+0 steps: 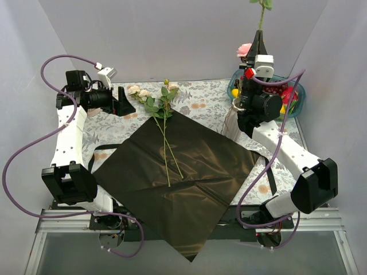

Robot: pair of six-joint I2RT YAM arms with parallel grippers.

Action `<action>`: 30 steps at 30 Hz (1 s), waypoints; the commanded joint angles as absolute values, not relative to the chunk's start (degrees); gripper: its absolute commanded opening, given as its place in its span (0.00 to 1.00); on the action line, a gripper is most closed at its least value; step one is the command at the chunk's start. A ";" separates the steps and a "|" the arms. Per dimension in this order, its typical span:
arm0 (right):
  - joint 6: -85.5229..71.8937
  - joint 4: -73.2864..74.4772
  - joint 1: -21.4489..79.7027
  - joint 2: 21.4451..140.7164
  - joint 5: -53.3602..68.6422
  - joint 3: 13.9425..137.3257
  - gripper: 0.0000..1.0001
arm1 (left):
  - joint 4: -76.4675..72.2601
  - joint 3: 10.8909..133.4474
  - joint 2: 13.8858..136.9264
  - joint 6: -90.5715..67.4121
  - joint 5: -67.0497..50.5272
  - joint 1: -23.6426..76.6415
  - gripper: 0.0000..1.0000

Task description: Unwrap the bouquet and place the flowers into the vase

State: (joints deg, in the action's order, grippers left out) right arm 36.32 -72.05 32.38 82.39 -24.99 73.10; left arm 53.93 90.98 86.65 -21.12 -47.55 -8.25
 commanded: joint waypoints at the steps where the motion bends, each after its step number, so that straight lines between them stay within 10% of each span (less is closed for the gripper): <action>1: 34.72 -88.85 30.06 82.53 -25.49 71.29 0.01 | 54.23 93.69 86.48 -19.52 -48.78 -8.44 0.98; 12: 24.71 -88.17 29.35 80.52 -21.11 69.44 0.01 | 56.26 98.18 88.51 -19.59 -51.67 -8.26 0.98; 20: -2.87 -60.23 31.72 65.93 2.52 65.48 0.01 | 47.47 102.56 88.07 -30.84 -55.37 -5.28 0.97; 30: -16.42 -49.49 37.70 64.42 14.57 63.37 0.01 | 44.21 115.47 90.95 -37.17 -45.27 15.81 0.98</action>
